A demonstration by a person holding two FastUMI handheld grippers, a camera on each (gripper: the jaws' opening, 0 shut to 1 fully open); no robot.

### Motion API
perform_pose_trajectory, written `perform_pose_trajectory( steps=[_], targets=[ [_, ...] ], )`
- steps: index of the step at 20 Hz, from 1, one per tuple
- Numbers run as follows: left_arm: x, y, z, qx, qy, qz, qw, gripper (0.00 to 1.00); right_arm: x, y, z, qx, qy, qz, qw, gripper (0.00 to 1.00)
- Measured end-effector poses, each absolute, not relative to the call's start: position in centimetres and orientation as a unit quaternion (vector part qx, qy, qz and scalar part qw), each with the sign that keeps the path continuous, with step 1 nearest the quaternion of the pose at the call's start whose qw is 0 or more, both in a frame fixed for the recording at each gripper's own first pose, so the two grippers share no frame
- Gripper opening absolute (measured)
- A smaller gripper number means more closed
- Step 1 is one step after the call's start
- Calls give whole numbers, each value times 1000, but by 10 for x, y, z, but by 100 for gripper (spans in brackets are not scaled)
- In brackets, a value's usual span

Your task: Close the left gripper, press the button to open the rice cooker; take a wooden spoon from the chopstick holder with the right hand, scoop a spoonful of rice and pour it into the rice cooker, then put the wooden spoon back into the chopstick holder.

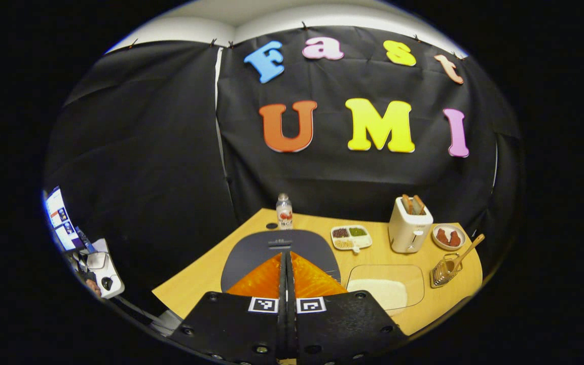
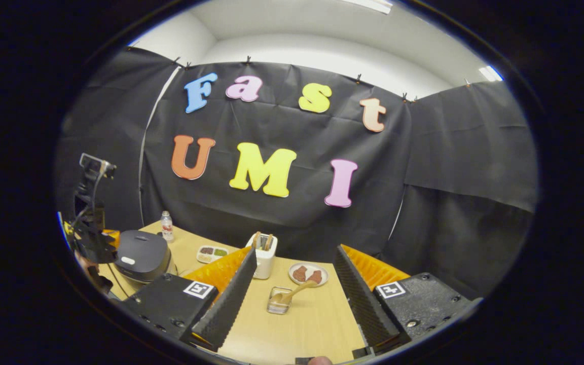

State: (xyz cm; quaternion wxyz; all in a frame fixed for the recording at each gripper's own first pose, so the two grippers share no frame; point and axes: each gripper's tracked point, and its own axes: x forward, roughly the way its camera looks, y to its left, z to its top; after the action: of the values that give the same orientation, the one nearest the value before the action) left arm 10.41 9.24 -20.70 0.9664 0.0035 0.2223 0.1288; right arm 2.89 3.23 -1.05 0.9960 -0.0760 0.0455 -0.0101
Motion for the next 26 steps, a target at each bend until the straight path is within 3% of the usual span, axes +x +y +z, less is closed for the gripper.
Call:
perform_pose_trajectory(
  steps=[5,6,7,16,23,26],
  targets=[
    [96,108,-272,-6,292,148,945,0,30,40,-20,-88,60,-6,994,98],
    [94,110,-277,-13,299,152,942,6,30,41,-22,-90,64,-5,994,100],
    [96,110,-274,-9,292,150,945,0,30,41,-25,-90,68,-5,994,98],
    [93,110,-290,19,344,140,928,0,32,43,-30,-79,75,-5,994,100],
    [92,110,-286,7,342,135,930,0,36,50,-35,-75,78,4,994,100],
    [104,112,-269,28,298,135,945,0,35,45,-28,-69,62,-1,996,100]
  ],
)
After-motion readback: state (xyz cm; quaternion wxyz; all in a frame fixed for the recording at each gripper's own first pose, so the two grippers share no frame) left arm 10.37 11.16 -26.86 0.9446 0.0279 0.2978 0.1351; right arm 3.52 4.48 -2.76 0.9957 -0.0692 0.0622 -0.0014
